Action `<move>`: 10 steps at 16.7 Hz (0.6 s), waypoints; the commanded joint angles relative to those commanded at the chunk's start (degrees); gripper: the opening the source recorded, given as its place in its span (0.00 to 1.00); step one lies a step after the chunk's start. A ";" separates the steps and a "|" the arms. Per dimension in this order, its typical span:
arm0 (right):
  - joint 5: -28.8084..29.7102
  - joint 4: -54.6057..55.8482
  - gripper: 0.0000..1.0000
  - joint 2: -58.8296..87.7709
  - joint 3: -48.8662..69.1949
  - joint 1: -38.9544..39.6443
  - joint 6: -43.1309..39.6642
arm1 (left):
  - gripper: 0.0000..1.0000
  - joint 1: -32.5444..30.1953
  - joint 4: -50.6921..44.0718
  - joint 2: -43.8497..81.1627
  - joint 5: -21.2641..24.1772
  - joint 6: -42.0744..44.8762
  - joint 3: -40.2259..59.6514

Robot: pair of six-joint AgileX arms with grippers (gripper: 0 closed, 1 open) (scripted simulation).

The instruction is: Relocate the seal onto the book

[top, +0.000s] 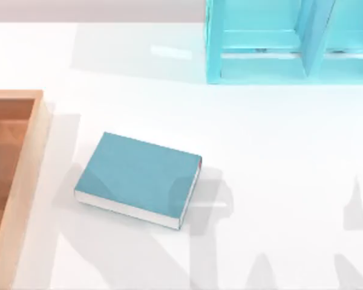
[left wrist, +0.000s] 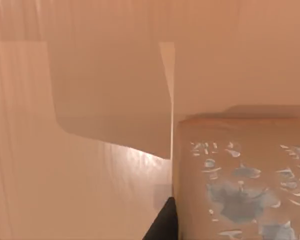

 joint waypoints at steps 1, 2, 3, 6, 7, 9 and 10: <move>0.00 0.00 1.00 0.00 0.00 0.00 0.00 | 0.32 0.00 0.00 0.00 0.00 0.00 0.00; 0.00 0.00 1.00 0.00 0.00 0.00 0.00 | 0.25 0.00 0.00 0.00 0.00 0.00 0.00; 0.00 0.00 1.00 0.00 0.00 0.00 0.00 | 0.17 0.00 0.00 0.00 0.00 0.00 0.00; 0.00 0.00 1.00 0.00 0.00 0.00 0.00 | 0.00 0.00 0.00 0.00 0.00 0.00 0.00; 0.00 0.00 1.00 0.00 0.00 0.00 0.00 | 0.00 0.00 0.00 0.00 0.00 0.00 0.00; 0.00 0.00 1.00 0.00 0.00 0.00 0.00 | 0.00 0.00 0.00 0.00 0.00 0.00 0.00; 0.00 0.00 1.00 0.00 0.00 0.00 0.00 | 0.00 0.00 0.00 0.00 0.00 0.00 0.00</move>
